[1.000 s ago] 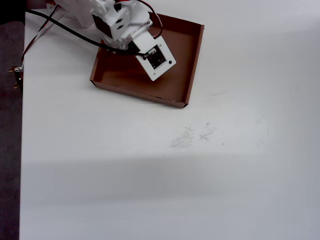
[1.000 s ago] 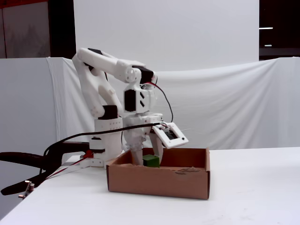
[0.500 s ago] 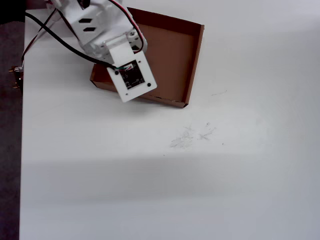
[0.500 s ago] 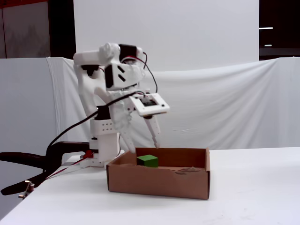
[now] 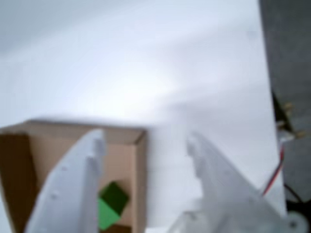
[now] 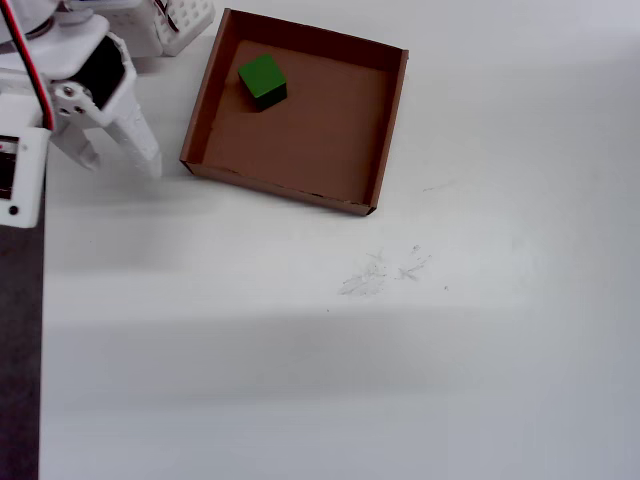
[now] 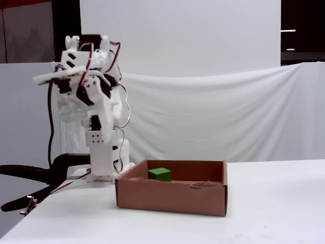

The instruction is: Grasp a green cube and put it in a box.

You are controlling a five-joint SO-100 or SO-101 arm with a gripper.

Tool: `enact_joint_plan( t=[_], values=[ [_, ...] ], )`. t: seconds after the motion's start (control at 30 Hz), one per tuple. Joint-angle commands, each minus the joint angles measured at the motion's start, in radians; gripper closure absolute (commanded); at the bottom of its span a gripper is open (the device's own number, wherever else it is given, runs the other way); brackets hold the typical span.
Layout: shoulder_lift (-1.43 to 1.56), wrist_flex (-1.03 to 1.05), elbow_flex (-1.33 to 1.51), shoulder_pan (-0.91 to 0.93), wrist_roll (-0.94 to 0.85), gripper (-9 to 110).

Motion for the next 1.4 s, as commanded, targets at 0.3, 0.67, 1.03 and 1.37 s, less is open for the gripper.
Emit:
enact_joint_plan(
  t=[0.3, 0.67, 1.03, 1.37],
  values=[
    [0.235, -0.052, 0.327, 0.209, 0.008, 79],
    [0.56, -0.066, 0.67, 0.296, 0.026, 79],
    [0.658, 0.091, 0.672, 0.298, 0.041, 79],
    [0.658, 0.091, 0.672, 0.282, 0.041, 79]
  ],
)
